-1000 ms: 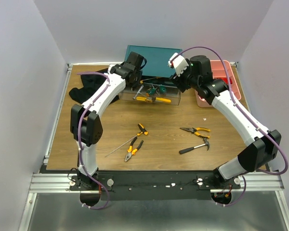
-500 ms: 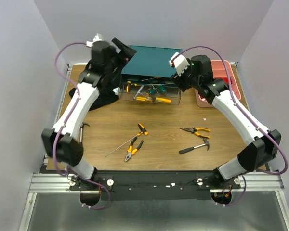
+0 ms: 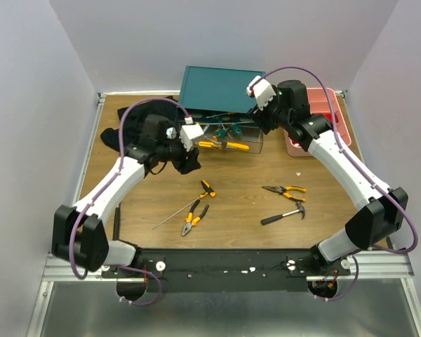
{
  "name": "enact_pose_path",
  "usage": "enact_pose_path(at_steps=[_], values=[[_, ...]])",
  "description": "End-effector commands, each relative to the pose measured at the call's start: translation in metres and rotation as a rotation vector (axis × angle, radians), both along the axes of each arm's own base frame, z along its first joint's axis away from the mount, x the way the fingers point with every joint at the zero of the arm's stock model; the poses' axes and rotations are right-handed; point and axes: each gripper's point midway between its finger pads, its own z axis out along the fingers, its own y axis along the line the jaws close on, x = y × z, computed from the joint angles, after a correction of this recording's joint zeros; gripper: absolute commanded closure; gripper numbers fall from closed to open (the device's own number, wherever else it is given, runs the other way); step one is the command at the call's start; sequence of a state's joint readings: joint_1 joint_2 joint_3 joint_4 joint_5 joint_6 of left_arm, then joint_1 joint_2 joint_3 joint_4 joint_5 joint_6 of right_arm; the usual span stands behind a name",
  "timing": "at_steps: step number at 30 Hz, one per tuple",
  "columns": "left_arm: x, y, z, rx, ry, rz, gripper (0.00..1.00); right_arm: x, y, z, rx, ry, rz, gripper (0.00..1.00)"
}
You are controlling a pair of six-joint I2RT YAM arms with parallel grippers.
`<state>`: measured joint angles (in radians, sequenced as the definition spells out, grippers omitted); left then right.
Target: Sort the tools into containers
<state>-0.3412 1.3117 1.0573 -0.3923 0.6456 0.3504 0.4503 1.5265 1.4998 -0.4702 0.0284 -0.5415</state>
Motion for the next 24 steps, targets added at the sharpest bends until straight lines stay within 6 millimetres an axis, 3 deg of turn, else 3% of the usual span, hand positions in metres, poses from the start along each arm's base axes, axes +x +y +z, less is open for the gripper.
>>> enact_pose_path(at_steps=[1,7,14,18,24], values=[[-0.014,-0.011,-0.051,0.110,0.084,-0.090,0.41,-0.004,0.000,0.007,0.029,-0.017,0.008,0.27],[-0.012,-0.031,-0.084,0.154,0.141,0.026,0.43,-0.007,-0.003,0.003,0.032,-0.014,0.001,0.27],[-0.016,-0.035,-0.122,0.267,0.173,0.067,0.50,-0.012,-0.012,0.002,0.032,-0.015,-0.009,0.27],[-0.019,-0.024,-0.144,0.352,0.199,0.093,0.55,-0.014,-0.017,0.001,0.031,-0.011,-0.017,0.27],[-0.041,-0.016,-0.166,0.434,0.229,0.024,0.54,-0.012,-0.019,0.001,0.033,-0.014,-0.025,0.27]])
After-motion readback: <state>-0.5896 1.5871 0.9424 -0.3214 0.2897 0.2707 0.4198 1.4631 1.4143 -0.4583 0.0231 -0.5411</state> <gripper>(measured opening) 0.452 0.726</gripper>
